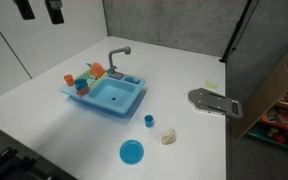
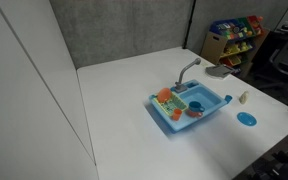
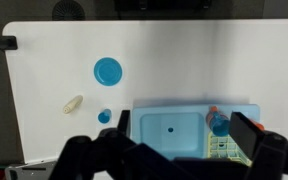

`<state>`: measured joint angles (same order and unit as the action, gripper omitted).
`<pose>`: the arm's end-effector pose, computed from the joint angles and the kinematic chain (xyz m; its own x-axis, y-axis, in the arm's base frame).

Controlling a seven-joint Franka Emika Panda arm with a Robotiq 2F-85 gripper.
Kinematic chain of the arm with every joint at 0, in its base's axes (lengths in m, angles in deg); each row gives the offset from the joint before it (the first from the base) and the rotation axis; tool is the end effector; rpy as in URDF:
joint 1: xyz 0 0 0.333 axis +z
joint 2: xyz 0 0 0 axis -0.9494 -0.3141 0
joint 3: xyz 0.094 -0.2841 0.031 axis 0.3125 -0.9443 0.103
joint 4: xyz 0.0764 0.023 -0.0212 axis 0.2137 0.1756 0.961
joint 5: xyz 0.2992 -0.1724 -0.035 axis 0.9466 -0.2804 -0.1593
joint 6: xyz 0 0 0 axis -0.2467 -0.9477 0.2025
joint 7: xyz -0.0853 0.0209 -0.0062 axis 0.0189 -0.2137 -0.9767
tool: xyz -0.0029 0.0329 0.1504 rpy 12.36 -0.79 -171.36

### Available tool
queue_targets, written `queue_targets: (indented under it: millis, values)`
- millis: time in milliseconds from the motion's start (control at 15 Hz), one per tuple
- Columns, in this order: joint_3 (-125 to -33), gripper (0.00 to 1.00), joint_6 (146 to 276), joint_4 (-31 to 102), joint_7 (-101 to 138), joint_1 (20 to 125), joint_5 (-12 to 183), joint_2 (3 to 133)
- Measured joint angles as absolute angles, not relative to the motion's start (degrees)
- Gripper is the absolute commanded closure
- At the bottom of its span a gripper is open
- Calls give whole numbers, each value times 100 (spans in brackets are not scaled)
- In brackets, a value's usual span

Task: Move the blue cup from the plate to inside the orange cup

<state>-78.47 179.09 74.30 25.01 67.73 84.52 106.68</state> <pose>0.3732 -0.0587 0.4496 0.9916 -0.0688 -0.1095 -0.0648 -0.9971 0.0405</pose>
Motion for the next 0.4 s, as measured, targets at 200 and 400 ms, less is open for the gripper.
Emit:
queue_targets:
  millis: [200, 400]
  values:
    - [-7862, 0, 17909, 7452, 2512, 6771, 8458, 10714]
    - [-7862, 0, 17909, 7466, 2513, 6771, 8458, 10713]
